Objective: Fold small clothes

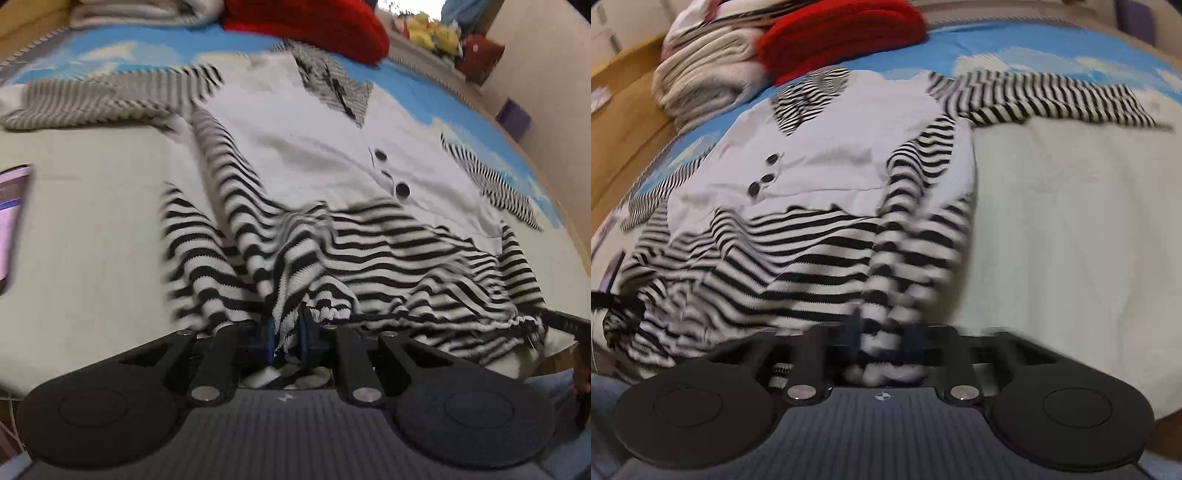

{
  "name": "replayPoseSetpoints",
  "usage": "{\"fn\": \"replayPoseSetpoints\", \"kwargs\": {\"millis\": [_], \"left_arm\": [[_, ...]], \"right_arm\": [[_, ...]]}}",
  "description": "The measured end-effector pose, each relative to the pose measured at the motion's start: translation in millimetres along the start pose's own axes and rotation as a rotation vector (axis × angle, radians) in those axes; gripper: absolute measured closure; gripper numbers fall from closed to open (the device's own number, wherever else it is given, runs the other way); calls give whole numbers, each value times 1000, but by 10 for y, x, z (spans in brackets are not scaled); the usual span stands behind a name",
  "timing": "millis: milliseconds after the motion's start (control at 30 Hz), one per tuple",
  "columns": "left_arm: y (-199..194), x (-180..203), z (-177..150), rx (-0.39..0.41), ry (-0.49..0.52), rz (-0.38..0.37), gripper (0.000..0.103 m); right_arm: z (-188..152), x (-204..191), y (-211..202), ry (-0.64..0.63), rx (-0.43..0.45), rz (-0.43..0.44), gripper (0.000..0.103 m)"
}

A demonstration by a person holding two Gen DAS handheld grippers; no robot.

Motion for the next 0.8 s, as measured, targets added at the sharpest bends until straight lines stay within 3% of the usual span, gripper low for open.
{"fn": "replayPoseSetpoints", "kwargs": {"millis": [100, 167, 400, 667, 767, 800], "left_arm": [[-263, -103, -141, 7, -28, -27, 89], [-240, -130, -238, 1, -28, -18, 89], [12, -151, -262, -25, -97, 1, 77], [-30, 214, -359, -64, -33, -75, 82], [8, 175, -380, -50, -10, -44, 76], [2, 144, -372, -47, -14, -39, 73]], "right_arm": [[58, 1, -104, 34, 29, 41, 88], [53, -44, -127, 9, 30, 51, 88], [-49, -33, -9, -65, -48, -32, 90], [148, 271, -372, -63, -75, -84, 91], [144, 319, -366, -37, -105, -62, 88], [121, 316, -329, -38, -121, -73, 83]]}}
Point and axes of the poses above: each gripper's, at about its wrist camera, not at the fingertips, and y roughly the way its jaws point, x to its right, z to its top, the point moved 6 cm from there along y, roughly the way its jaws point, and after that the axes turned 10 degrees about x, right-handed, at the moved point
